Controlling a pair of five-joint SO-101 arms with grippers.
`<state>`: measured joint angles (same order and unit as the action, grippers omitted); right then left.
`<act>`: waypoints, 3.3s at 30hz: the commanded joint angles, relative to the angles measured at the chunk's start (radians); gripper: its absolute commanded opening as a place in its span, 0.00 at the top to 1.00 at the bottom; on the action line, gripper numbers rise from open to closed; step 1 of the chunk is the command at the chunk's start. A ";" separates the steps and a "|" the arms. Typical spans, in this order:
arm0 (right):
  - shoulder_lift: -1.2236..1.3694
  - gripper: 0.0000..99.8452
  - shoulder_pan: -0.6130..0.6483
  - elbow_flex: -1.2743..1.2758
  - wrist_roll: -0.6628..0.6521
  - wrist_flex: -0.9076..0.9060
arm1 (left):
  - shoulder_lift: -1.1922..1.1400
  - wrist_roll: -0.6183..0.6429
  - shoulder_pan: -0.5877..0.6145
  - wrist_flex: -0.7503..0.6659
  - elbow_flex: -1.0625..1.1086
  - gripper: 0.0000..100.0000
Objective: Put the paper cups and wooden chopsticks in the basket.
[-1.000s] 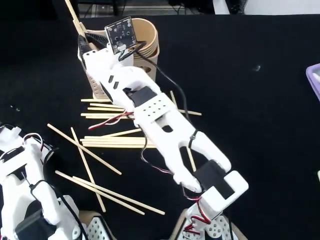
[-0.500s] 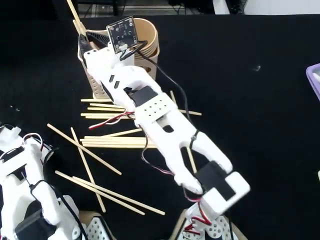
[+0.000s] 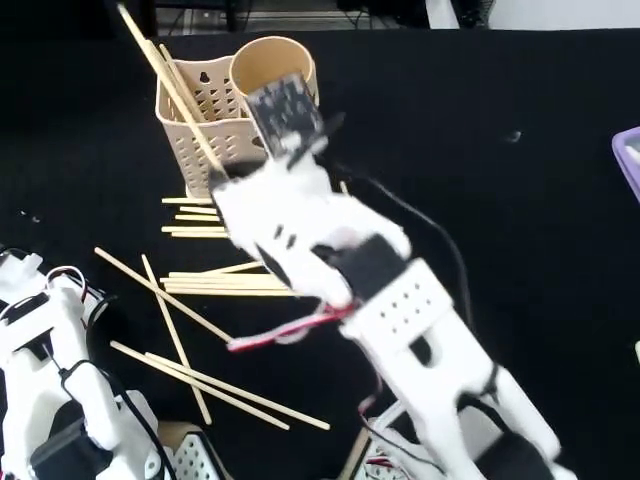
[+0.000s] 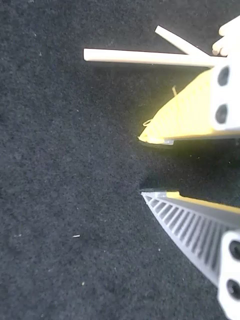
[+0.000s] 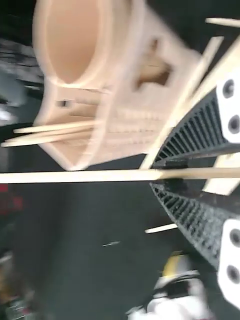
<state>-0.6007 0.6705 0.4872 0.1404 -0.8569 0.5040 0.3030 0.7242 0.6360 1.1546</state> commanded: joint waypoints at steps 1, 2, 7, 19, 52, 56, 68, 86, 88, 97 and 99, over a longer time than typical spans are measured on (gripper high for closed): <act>-0.117 0.99 0.015 0.165 -0.014 -0.015 | 0.029 0.008 0.004 -0.015 -0.004 0.84; -0.139 0.99 0.015 0.229 -0.043 -0.015 | 0.029 0.008 0.004 -0.015 -0.004 0.84; -0.231 0.99 0.011 0.507 -0.255 -0.014 | 0.029 0.008 0.004 -0.015 -0.004 0.84; -0.031 0.96 -0.114 0.676 -0.450 0.026 | 0.029 0.008 0.004 -0.015 -0.005 0.84; 0.490 0.99 0.011 0.139 -0.446 -0.107 | 0.029 0.008 0.004 -0.015 -0.005 0.84; 0.369 0.99 0.014 0.143 -0.446 -0.175 | 0.029 0.008 0.004 -0.015 -0.005 0.84; 0.248 0.99 0.017 0.079 -0.350 -0.196 | 0.029 0.008 0.005 -0.015 -0.004 0.84; 0.355 0.85 0.015 0.418 -0.471 -0.198 | 0.029 0.008 0.005 -0.015 -0.004 0.84; 0.355 0.79 0.043 0.354 -0.422 -0.226 | 0.029 0.008 0.005 -0.015 -0.004 0.84; 0.479 0.85 0.124 0.199 -0.275 -0.049 | 0.029 0.008 0.005 -0.015 -0.004 0.84; 0.539 0.85 0.124 0.196 -0.278 -0.026 | 0.029 0.008 0.005 -0.015 -0.004 0.84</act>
<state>-0.1143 0.7795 0.7342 -0.1465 -0.9306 0.5040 0.3030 0.7258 0.6360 1.1546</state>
